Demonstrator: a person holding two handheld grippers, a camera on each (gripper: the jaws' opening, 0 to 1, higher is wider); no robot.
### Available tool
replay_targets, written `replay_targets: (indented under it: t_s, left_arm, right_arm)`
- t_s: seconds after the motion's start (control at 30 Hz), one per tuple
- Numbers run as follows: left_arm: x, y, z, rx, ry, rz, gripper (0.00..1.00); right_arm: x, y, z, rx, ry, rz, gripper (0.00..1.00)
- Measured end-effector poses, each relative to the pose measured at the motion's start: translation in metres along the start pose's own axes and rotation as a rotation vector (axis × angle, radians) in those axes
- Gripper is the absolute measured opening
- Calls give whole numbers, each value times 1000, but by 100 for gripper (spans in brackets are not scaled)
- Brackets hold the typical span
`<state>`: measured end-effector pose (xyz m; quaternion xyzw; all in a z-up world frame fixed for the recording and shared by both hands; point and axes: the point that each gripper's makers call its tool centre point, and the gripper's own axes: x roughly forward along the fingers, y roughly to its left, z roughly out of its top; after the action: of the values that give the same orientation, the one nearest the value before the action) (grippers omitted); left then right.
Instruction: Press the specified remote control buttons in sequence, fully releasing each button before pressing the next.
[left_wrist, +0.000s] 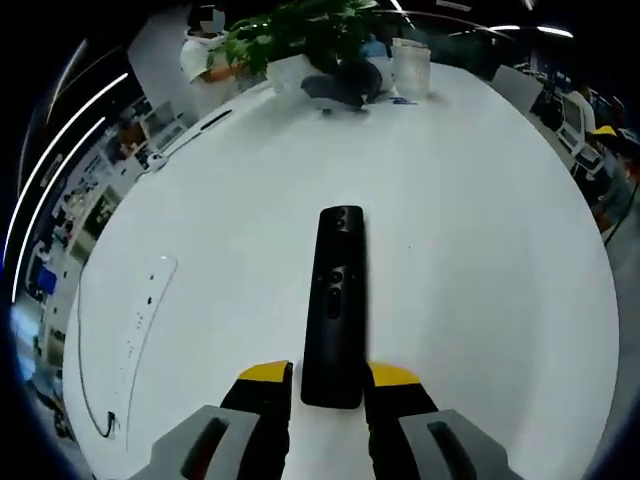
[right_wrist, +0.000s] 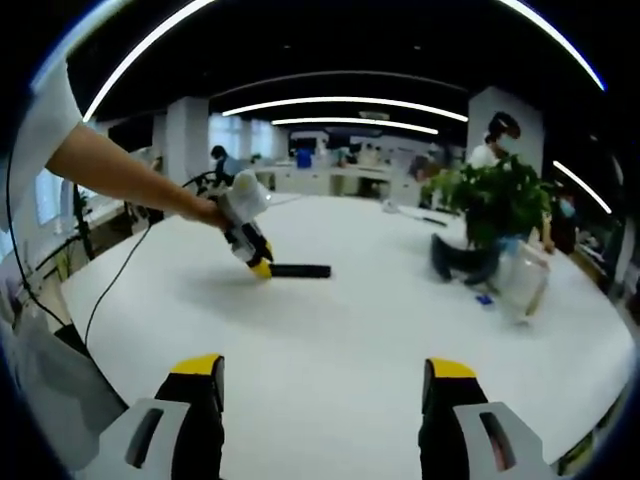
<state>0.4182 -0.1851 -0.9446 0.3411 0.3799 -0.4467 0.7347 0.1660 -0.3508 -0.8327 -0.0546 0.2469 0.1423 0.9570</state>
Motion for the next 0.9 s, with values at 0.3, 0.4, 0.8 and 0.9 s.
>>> replay_targets:
  t_s: [0.3, 0.4, 0.8, 0.9]
  left_arm:
    - [-1, -4, 5, -63, -23, 10, 39]
    - [-3, -5, 13, -104, -66, 26, 41]
    - [-31, -30, 25, -143, -176, 44, 51]
    - [-38, -37, 25, -147, -196, 44, 52]
  right_arm:
    - [0, 0, 1, 0, -8, 2, 80]
    - [0, 0, 1, -2, -8, 3, 80]
    - [-1, 2, 2, -8, -16, 9, 80]
    - [-1, 2, 3, -11, -21, 9, 80]
